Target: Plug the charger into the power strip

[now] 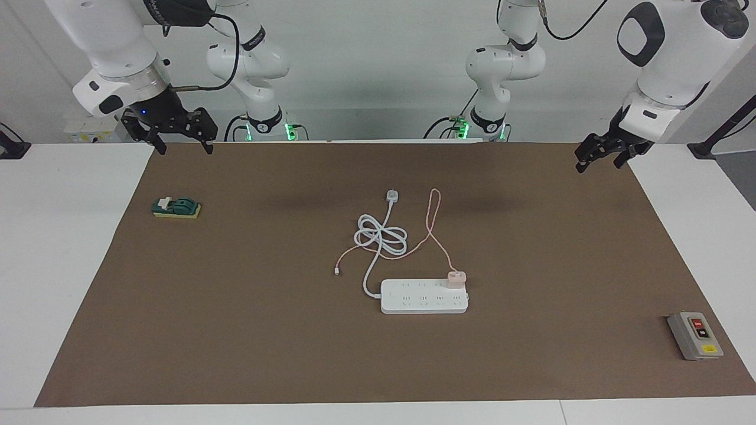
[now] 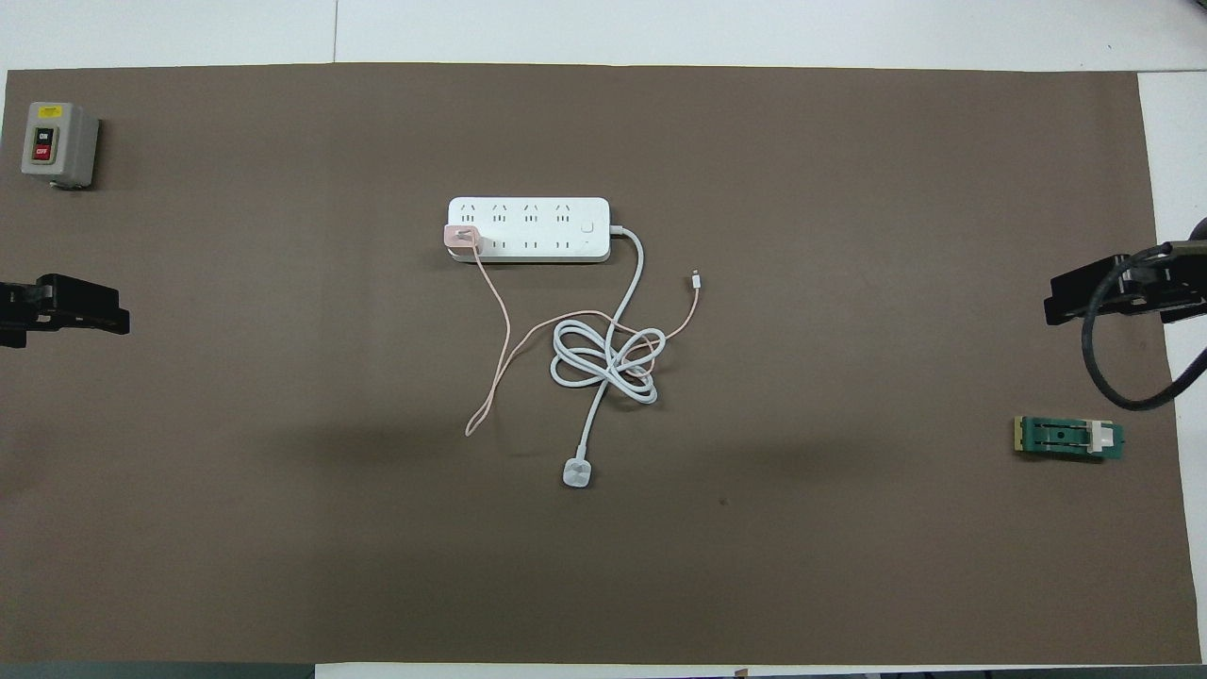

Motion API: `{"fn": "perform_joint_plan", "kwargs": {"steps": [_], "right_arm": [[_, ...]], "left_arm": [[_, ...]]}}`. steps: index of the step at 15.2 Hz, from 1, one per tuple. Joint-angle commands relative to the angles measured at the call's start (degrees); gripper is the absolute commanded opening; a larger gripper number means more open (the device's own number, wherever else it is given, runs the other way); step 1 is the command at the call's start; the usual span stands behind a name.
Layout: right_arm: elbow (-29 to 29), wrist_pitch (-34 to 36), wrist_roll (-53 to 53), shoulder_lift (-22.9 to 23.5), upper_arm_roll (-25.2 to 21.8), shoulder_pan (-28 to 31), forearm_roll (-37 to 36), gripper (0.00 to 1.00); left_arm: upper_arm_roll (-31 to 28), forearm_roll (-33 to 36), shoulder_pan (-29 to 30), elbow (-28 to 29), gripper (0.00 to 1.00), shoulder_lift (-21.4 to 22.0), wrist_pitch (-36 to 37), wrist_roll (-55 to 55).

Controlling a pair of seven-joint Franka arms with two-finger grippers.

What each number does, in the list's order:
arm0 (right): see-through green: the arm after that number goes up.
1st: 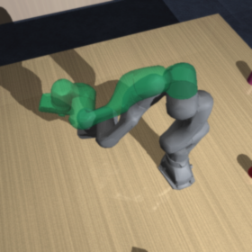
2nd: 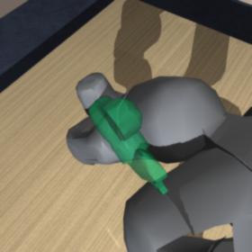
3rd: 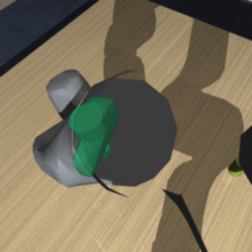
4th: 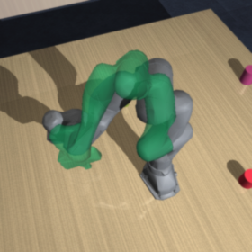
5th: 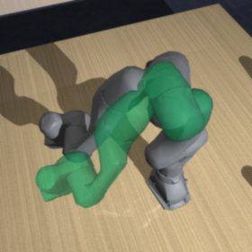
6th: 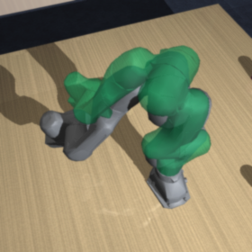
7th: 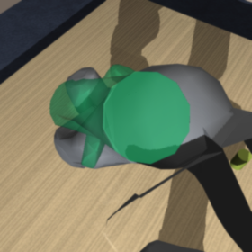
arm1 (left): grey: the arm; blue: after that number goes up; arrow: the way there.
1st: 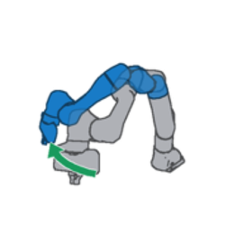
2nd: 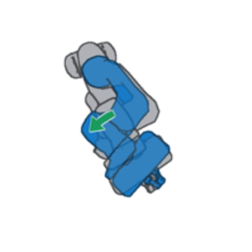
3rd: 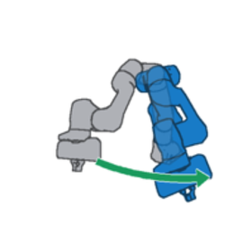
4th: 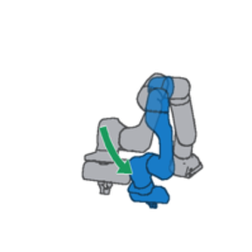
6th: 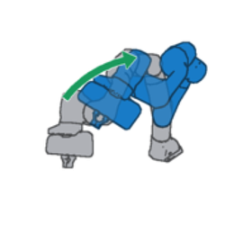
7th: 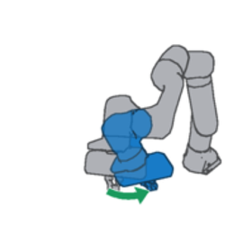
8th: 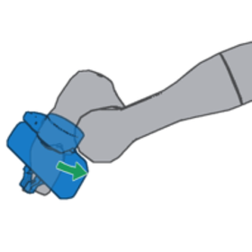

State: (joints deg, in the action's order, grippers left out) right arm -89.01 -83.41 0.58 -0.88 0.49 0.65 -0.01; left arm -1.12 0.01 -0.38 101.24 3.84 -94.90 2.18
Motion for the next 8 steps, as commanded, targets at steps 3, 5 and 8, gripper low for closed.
{"fn": "perform_joint_plan", "kwargs": {"steps": [3, 5, 8], "right_arm": [[-2.7, -1.5, -1.4, -2.0, 0.7, 1.2, -1.0, 1.00], [-3.1, -1.6, -1.4, -2.0, 0.7, 1.2, -1.0, 1.00], [-3.8, -2.1, -1.5, -2.5, 0.7, 1.2, -1.0, 1.00]], "left_arm": [[0.5, 1.0, 1.3, -0.6, 1.00, -1.2, -1.3, -2.0], [0.6, -0.1, 1.3, -0.8, 1.00, -1.3, -1.5, -2.5], [0.5, -0.9, 1.3, -1.0, 1.00, -1.4, -2.1, -2.8]]}}
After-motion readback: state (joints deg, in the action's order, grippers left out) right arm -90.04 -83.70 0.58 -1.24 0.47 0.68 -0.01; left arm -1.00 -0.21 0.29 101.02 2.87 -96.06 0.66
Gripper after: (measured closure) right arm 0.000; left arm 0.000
